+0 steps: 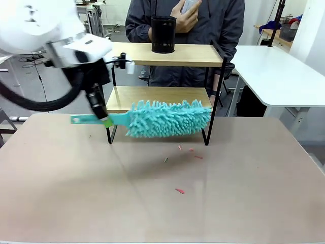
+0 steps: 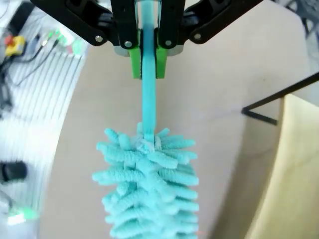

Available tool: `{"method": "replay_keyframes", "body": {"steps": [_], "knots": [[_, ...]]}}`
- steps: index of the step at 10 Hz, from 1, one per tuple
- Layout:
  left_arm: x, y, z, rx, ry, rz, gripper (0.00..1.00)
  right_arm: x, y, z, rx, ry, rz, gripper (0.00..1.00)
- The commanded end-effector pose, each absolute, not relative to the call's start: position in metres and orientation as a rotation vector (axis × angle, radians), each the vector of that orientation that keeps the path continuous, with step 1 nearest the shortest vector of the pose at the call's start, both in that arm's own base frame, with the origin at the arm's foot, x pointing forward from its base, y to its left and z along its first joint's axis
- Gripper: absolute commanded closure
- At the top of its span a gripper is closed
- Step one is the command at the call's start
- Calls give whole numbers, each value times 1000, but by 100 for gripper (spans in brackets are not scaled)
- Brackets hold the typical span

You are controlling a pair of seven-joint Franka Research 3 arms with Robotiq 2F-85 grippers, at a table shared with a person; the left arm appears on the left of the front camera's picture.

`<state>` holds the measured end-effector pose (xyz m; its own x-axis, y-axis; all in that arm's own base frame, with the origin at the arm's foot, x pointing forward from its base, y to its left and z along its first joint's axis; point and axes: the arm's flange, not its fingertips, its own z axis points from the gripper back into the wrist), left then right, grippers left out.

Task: Clean the shelf.
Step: Clean the remaining tier of the Shelf with the Duster once objects are removed.

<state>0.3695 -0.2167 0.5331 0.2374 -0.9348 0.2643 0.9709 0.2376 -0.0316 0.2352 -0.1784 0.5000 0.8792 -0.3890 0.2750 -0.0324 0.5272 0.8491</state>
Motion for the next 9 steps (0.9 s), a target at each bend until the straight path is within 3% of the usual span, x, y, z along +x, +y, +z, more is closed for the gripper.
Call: {"method": "replay_keyframes", "body": {"steps": [1, 4, 7, 9], "knots": [[335, -168, 544, -311, -246, -1512, 88, 236, -179, 502, 1017, -494, -203, 0], [326, -136, 540, -369, -307, -1440, 88, 236, -179, 502, 1017, -494, -203, 0], [316, -95, 538, -277, -374, -1209, 88, 236, -179, 502, 1017, -494, -203, 0], [320, -83, 531, -197, -333, -1040, 88, 236, -179, 502, 1017, -494, -203, 0]]}}
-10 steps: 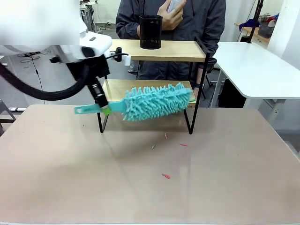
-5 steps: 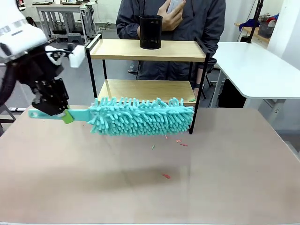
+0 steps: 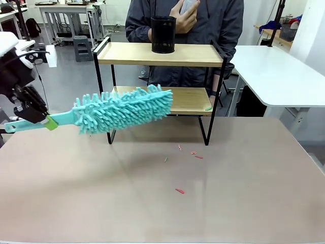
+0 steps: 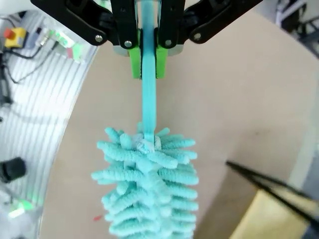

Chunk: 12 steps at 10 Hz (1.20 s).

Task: Clean the shelf.
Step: Clean the remaining tier of the Shelf with the Duster once objects are removed.

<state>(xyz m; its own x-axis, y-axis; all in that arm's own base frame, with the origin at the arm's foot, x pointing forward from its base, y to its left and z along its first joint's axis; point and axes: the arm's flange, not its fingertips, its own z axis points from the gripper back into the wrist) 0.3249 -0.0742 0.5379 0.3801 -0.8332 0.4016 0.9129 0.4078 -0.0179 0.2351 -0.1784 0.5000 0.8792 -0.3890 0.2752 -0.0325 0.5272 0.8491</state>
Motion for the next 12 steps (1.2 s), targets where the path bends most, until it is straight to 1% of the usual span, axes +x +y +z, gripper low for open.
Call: {"method": "replay_keyframes", "body": {"steps": [1, 6, 7, 10, 12], "knots": [[324, -85, 541, -291, -353, -1220, 88, 236, -179, 502, 1017, -494, -203, 0], [321, -92, 537, -277, -346, -1196, 88, 236, -179, 502, 1017, -494, -203, 0], [330, -109, 540, -285, -355, -1184, 88, 236, -179, 502, 1017, -494, -203, 0], [374, -179, 551, -199, -355, -1160, 88, 236, -179, 502, 1017, -494, -203, 0], [404, -205, 550, -170, -347, -1108, 88, 236, -179, 502, 1017, -494, -203, 0]]}}
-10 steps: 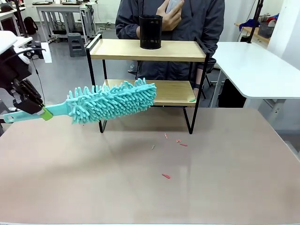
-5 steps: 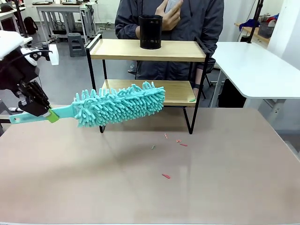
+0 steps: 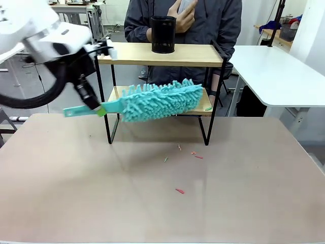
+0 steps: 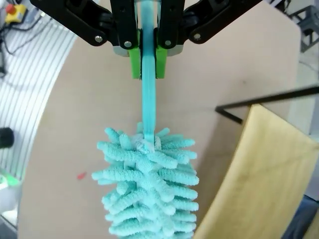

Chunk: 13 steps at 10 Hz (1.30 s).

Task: Clean the shelf.
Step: Clean the remaining tier of the Shelf with the Duster once objects are removed.

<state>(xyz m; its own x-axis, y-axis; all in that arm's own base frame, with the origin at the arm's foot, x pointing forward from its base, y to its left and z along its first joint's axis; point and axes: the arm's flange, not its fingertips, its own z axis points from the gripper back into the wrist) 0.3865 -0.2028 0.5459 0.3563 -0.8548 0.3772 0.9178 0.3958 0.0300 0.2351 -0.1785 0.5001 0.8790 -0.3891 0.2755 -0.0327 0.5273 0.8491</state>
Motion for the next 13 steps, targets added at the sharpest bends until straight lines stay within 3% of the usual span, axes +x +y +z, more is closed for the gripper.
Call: {"method": "replay_keyframes", "body": {"steps": [1, 6, 13], "knots": [[415, -214, 549, -136, -339, -1086, 88, 236, -179, 502, 1017, -494, -203, 0], [452, -250, 539, -123, -395, -1017, 88, 236, -179, 502, 1017, -494, -203, 0], [433, -283, 529, -27, -340, -1228, 88, 236, -179, 502, 1017, -494, -203, 0]]}}
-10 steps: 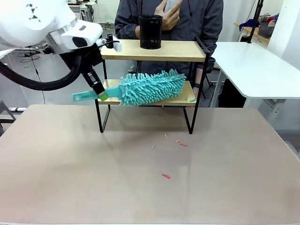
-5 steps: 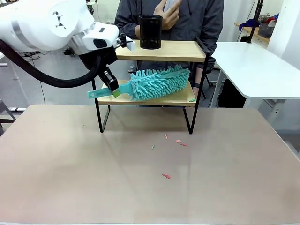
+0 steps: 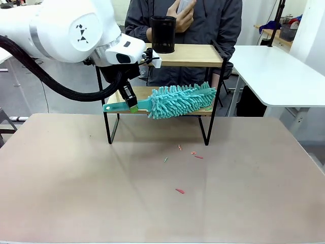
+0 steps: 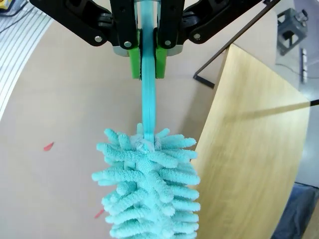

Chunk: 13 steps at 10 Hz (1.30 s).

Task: Clean the shelf.
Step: Clean the remaining tier of the Shelf with the Duster once objects are removed.

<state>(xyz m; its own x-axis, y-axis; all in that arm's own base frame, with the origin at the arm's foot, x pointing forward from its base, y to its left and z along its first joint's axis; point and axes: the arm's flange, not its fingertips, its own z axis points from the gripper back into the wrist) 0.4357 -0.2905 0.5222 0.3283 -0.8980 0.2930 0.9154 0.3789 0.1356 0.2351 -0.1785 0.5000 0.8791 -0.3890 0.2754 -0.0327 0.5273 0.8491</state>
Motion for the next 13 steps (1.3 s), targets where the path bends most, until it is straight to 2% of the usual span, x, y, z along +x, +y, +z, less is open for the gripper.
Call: {"method": "replay_keyframes", "body": {"steps": [1, 4, 6, 8, 11, 13], "knots": [[429, -275, 531, -6, -331, -1239, 88, 236, -179, 502, 1017, -494, -203, 0], [389, -233, 533, 97, -270, -1351, 88, 236, -179, 502, 1017, -494, -203, 0], [345, -208, 537, 27, -263, -1564, 88, 236, -179, 502, 1017, -494, -203, 0], [316, -174, 549, -115, -361, -1615, 88, 236, -179, 502, 1017, -494, -203, 0], [282, -112, 570, -214, -509, -1519, 88, 236, -179, 502, 1017, -494, -203, 0], [248, -37, 583, -186, -612, -1256, 88, 236, -179, 502, 1017, -494, -203, 0]]}}
